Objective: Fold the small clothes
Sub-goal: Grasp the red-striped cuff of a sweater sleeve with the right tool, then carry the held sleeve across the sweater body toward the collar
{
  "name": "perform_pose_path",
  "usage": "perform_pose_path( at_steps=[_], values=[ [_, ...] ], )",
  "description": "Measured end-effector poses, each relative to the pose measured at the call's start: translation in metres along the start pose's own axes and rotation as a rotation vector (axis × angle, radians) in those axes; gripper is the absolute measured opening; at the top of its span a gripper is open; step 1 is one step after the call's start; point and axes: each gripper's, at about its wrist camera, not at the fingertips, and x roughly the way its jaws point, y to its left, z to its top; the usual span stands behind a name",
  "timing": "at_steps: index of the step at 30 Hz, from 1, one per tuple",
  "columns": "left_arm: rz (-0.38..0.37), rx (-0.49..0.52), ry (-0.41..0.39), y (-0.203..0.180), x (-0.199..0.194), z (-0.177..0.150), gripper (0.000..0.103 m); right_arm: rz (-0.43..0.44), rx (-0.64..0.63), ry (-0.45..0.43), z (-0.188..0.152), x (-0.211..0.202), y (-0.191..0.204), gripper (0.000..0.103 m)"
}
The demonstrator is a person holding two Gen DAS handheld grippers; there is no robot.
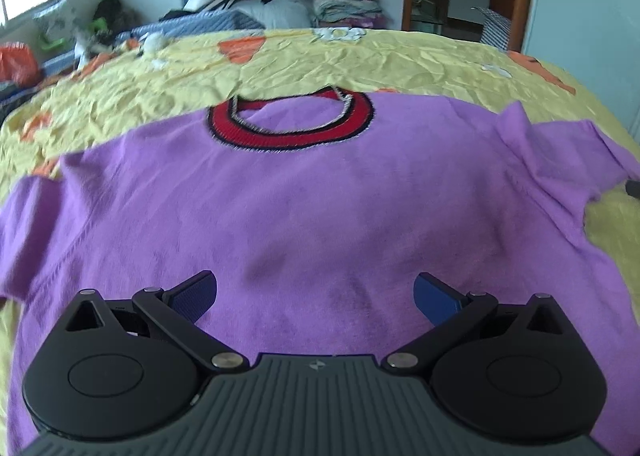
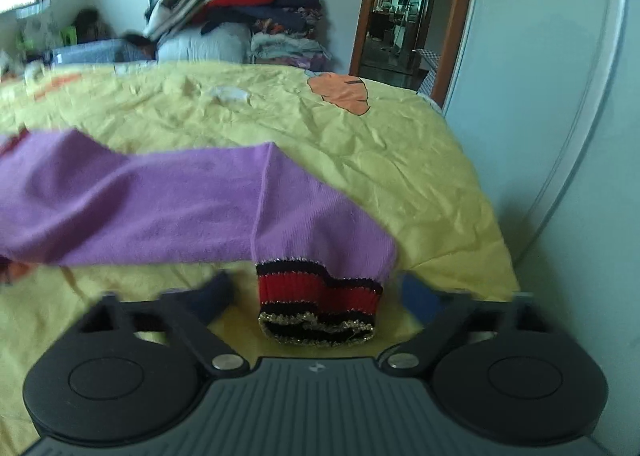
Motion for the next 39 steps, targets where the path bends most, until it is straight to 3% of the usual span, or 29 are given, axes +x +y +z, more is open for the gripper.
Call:
perform_pose_path(
  at_steps=[1, 4, 14, 22, 25, 29, 36, 39],
  values=[
    [-0.006, -0.015, 0.007, 0.003, 0.0, 0.0, 0.103, 0.009, 0.014, -0.005, 0.0, 0.001, -0.002, 0.032],
    [-0.02, -0.044, 0.01, 0.012, -0.005, -0.001, 0.103, 0.011, 0.017, -0.001, 0.004, 0.001, -0.006, 0.012],
    [-0.005, -0.054, -0.008, 0.042, -0.038, -0.017, 0.103, 0.061, 0.111, -0.021, 0.032, -0.033, -0.029, 0.009],
    [0.046, 0.052, 0.013, 0.069, -0.05, -0.043, 0.103, 0.196, 0.207, 0.022, 0.077, -0.093, -0.021, 0.009],
    [0.042, 0.055, 0.013, 0.082, -0.056, -0.053, 0.103, 0.265, 0.212, 0.071, 0.08, -0.11, 0.006, 0.009],
    [0.057, 0.047, 0.011, 0.101, -0.063, -0.062, 0.103, 0.418, 0.237, 0.116, 0.074, -0.119, 0.057, 0.009],
    [0.09, -0.012, -0.008, 0.139, -0.081, -0.065, 0.103, 0.618, 0.246, 0.118, 0.09, -0.101, 0.181, 0.009],
    [0.106, -0.017, -0.012, 0.151, -0.088, -0.067, 0.103, 0.689, 0.282, 0.157, 0.095, -0.083, 0.233, 0.009]
  ],
)
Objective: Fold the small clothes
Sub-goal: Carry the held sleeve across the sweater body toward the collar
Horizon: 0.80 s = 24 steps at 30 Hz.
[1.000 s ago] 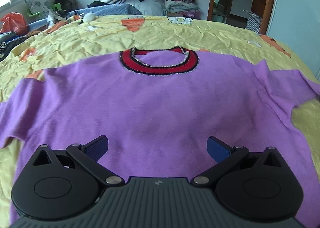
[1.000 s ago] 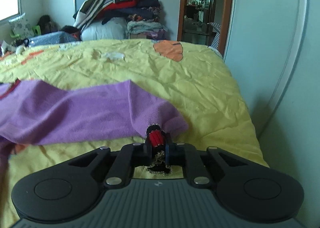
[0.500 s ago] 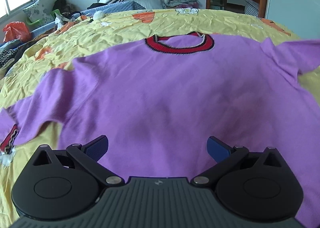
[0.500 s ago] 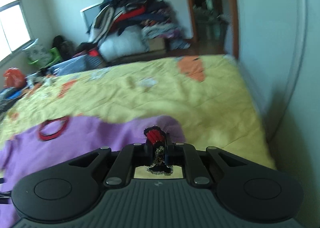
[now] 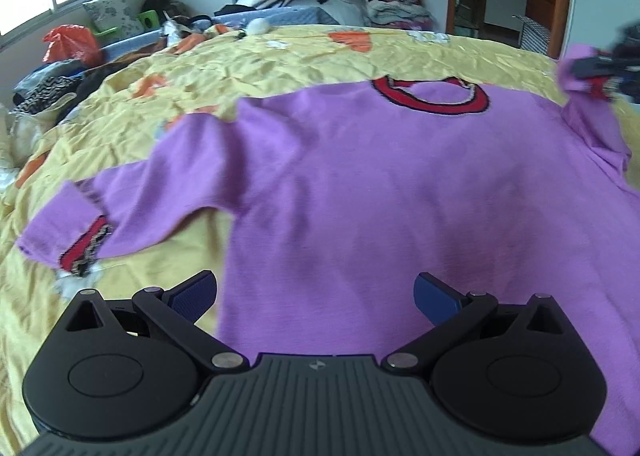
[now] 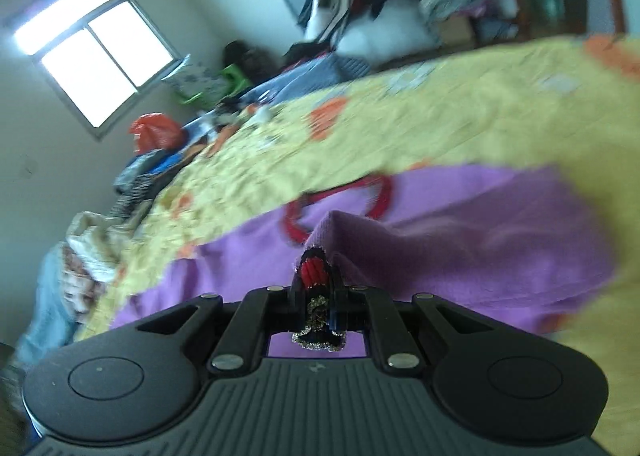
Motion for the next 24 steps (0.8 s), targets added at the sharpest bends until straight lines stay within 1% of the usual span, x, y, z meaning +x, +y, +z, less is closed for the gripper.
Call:
perform_pose_path(
  at_steps=[2, 4, 5, 9, 12, 14, 17, 19, 20, 21, 22, 24],
  values=[
    [0.016, 0.006, 0.0, 0.006, -0.002, -0.002, 0.103, 0.023, 0.01, 0.022, -0.003, 0.031, 0.021, 0.009],
    [0.03, 0.008, 0.005, 0.012, -0.002, -0.004, 0.103, 0.056, 0.029, 0.041, -0.007, 0.053, 0.04, 0.009],
    [0.034, 0.006, 0.009, 0.014, -0.002, -0.006, 0.103, 0.069, 0.016, 0.049, -0.008, 0.063, 0.052, 0.009],
    [0.057, 0.001, 0.024, 0.022, -0.001, -0.011, 0.103, 0.126, -0.006, 0.08, -0.012, 0.09, 0.091, 0.009],
    [0.074, -0.003, 0.039, 0.027, -0.001, -0.015, 0.103, 0.144, -0.004, 0.103, -0.016, 0.116, 0.107, 0.009],
    [0.082, -0.012, 0.047, 0.032, 0.001, -0.016, 0.103, 0.141, 0.005, 0.121, -0.02, 0.133, 0.113, 0.009],
    [0.092, -0.023, 0.062, 0.036, 0.005, -0.017, 0.103, 0.122, -0.015, 0.173, -0.032, 0.161, 0.116, 0.01],
    [0.096, -0.036, 0.071, 0.039, 0.008, -0.017, 0.103, 0.092, -0.029, 0.204, -0.044, 0.18, 0.116, 0.016],
    [0.095, -0.042, 0.075, 0.04, 0.009, -0.017, 0.103, 0.079, -0.052, 0.233, -0.051, 0.189, 0.116, 0.024],
    [0.095, -0.048, 0.08, 0.041, 0.01, -0.017, 0.103, 0.069, -0.064, 0.255, -0.056, 0.195, 0.115, 0.059],
    [0.097, -0.056, 0.086, 0.041, 0.012, -0.017, 0.103, 0.06, -0.081, 0.268, -0.062, 0.198, 0.115, 0.088],
    [0.09, -0.071, 0.088, 0.043, 0.013, -0.015, 0.103, 0.106, -0.115, 0.238, -0.071, 0.187, 0.114, 0.095]
  ],
)
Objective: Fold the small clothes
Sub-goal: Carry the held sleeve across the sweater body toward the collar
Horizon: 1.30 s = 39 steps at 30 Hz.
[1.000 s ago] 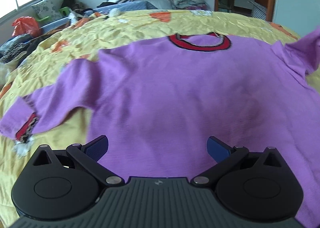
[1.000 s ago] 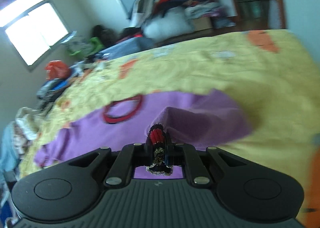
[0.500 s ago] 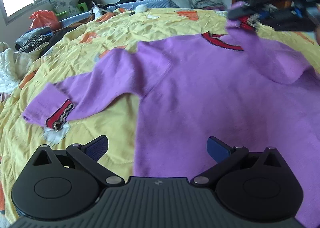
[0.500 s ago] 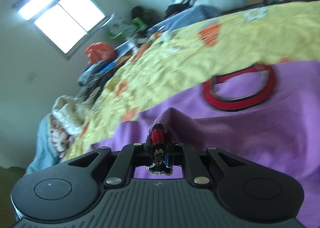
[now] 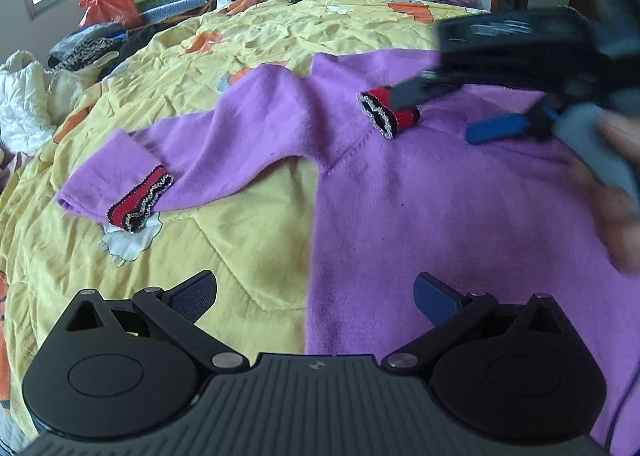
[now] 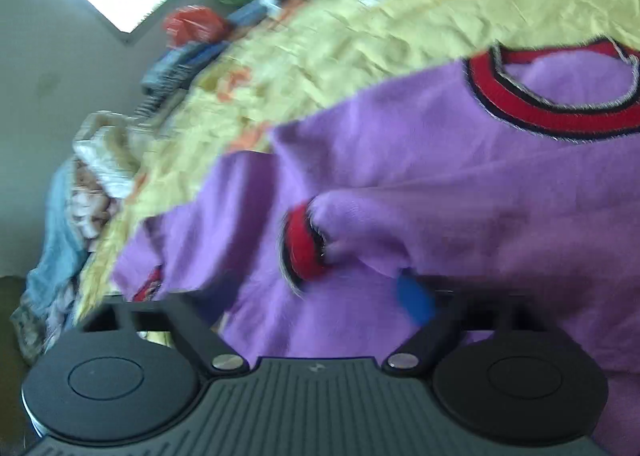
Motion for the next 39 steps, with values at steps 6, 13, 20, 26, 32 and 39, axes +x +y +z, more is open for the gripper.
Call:
perform_pose_path(
  at_steps=[6, 13, 20, 26, 32, 39],
  values=[
    [-0.034, -0.07, -0.009, 0.004, 0.011, 0.022, 0.103, 0.024, -0.06, -0.097, -0.016, -0.076, -0.033, 0.095],
    [-0.108, -0.281, 0.001, 0.03, 0.018, 0.041, 0.103, -0.287, -0.528, -0.176, -0.015, -0.062, -0.006, 0.055],
    [-0.05, -0.283, 0.008, 0.055, 0.01, 0.029, 0.103, -0.233, -0.907, -0.128, -0.033, 0.008, 0.061, 0.043],
    [-0.026, -0.283, 0.006, 0.074, 0.01, 0.023, 0.103, -0.263, -0.972, -0.066, -0.041, 0.038, 0.074, 0.005],
    [-0.006, -0.3, -0.016, 0.09, 0.006, 0.029, 0.103, 0.023, -0.592, -0.041, -0.025, 0.026, 0.086, 0.004],
    [-0.079, -0.352, -0.031, 0.092, 0.009, 0.038, 0.103, -0.09, -0.426, -0.118, -0.034, -0.005, 0.053, 0.006]
  ],
)
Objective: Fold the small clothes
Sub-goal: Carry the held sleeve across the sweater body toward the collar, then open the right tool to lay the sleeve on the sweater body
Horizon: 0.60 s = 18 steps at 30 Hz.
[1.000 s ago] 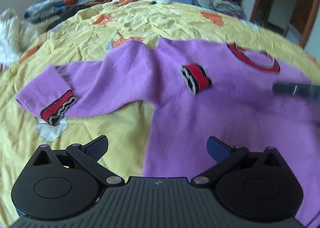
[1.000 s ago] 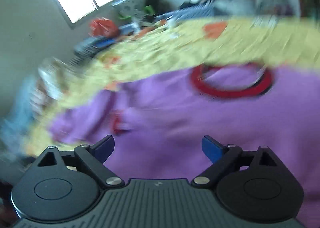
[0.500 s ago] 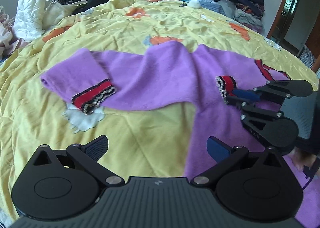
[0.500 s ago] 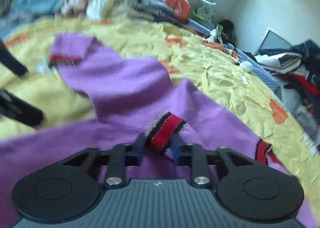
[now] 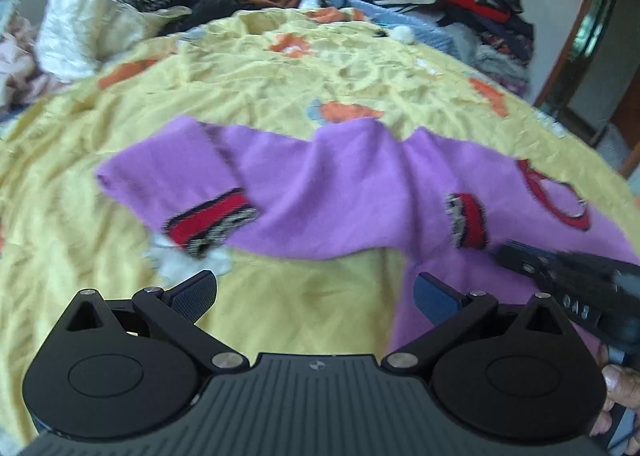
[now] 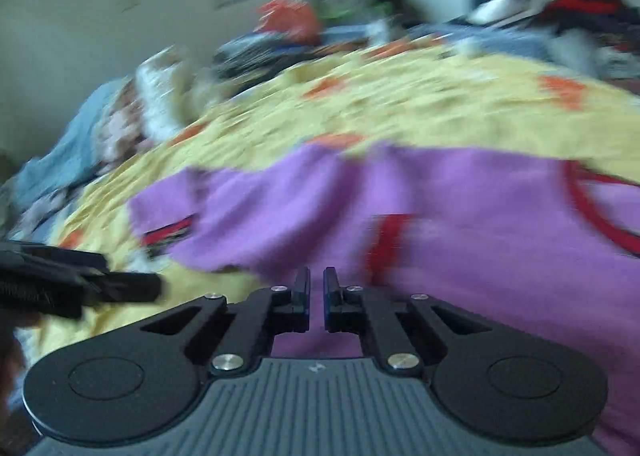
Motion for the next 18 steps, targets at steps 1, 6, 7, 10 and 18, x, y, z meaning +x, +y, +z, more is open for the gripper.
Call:
perform_pose_path(
  at_steps=[1, 6, 7, 10, 18],
  values=[
    [-0.012, 0.001, 0.009, -0.004, 0.004, 0.002, 0.103, -0.095, -0.054, 0.001, -0.004, -0.008, -0.007, 0.007],
    [-0.068, -0.001, 0.032, -0.027, 0.023, 0.011, 0.103, -0.18, -0.026, 0.036, -0.013, -0.028, -0.056, 0.008],
    [-0.082, -0.004, 0.043, -0.031, 0.027, 0.013, 0.103, -0.192, 0.005, 0.029, -0.012, -0.027, -0.062, 0.009],
    [-0.09, 0.012, 0.049, -0.043, 0.03, 0.019, 0.103, -0.198, 0.038, 0.061, -0.015, -0.009, -0.066, 0.009],
    [0.017, 0.071, 0.031, -0.032, 0.026, 0.017, 0.103, -0.041, 0.055, 0.071, -0.008, -0.026, -0.056, 0.059]
  ],
)
